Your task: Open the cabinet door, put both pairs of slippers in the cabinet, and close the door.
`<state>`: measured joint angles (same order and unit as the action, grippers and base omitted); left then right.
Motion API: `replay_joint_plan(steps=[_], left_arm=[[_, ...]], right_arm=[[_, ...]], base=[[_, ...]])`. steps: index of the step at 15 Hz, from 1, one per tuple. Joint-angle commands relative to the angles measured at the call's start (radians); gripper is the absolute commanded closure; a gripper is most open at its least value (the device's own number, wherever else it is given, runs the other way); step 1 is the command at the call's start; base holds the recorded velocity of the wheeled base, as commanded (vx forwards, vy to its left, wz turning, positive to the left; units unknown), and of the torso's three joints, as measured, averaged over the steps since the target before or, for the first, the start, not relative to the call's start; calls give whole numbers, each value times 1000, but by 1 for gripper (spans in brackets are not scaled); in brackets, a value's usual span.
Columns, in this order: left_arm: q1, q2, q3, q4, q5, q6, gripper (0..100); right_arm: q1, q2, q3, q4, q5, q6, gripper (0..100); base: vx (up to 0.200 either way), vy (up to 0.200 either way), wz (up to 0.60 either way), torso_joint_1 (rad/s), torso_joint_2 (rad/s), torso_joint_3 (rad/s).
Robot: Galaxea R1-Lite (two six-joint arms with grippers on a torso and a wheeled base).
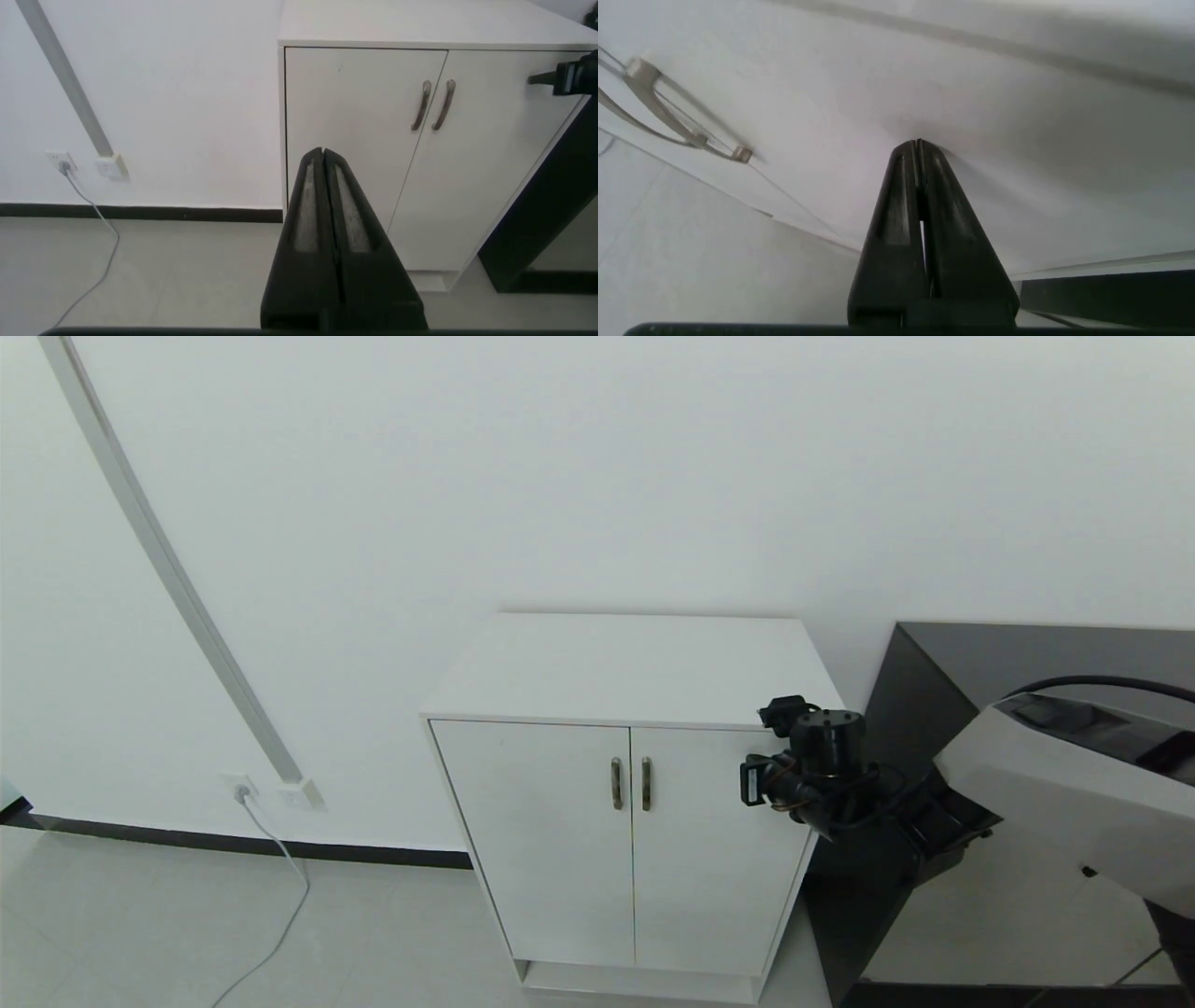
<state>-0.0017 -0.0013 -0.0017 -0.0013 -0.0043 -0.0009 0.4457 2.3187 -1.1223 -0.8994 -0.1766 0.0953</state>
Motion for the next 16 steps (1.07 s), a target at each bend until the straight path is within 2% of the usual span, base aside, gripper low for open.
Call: replay_joint_plan(steps=[1,6,9,13,16], left_arm=[[0,1,0,0,0,1,100],[2,1,0,0,0,-1,100],[0,1,0,0,0,-1,100],[0,1,0,0,0,-2,100],[0,1,0,0,0,-2,100]], right_arm=[[-33,-148,95,0,-3,0,100],[-107,-467,377,2,-9,-8,100],[-239,-699,572,8,-70,-32,100],[-467,-941,782,8,-57,-101,100],[-495,-1087,947,8,5,-109,100]], base=[[0,0,0,0,0,0],[0,0,0,0,0,0],[0,0,0,0,0,0],[0,0,0,0,0,0],[0,0,0,0,0,0]])
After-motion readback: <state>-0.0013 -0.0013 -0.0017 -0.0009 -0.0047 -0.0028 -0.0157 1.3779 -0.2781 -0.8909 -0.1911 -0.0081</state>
